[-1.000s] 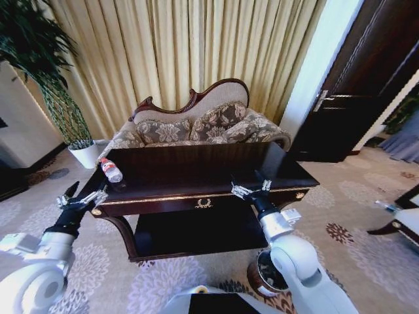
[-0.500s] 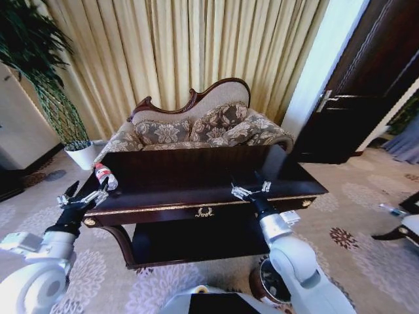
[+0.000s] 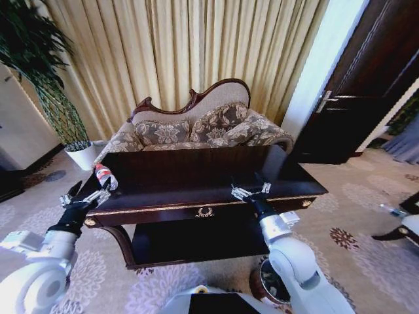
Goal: Move to the front of the table and place the trash on the table into the trash bin.
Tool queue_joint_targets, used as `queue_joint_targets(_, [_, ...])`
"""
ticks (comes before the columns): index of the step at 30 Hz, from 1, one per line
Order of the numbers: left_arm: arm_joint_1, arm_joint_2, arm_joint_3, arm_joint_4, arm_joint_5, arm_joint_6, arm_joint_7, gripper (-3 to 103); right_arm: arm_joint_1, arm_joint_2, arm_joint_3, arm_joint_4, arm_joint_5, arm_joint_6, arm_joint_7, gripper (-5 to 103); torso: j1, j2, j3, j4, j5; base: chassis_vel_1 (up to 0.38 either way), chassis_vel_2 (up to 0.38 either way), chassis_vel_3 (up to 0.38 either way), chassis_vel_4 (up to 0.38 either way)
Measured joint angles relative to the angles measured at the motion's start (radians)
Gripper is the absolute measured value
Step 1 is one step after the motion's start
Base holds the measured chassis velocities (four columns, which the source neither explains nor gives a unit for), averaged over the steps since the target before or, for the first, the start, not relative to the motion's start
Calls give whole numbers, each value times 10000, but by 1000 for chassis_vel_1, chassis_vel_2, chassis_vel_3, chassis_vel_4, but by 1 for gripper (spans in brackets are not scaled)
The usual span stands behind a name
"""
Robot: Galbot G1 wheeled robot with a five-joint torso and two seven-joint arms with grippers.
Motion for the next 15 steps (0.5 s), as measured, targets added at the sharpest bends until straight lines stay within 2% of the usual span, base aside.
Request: queue_joint_targets(15, [-55,-34,33,134,119,-2,62,100,89,18,-6,-96,5,-9,-9,100,-1,0,0,0,0,0,0,0,0])
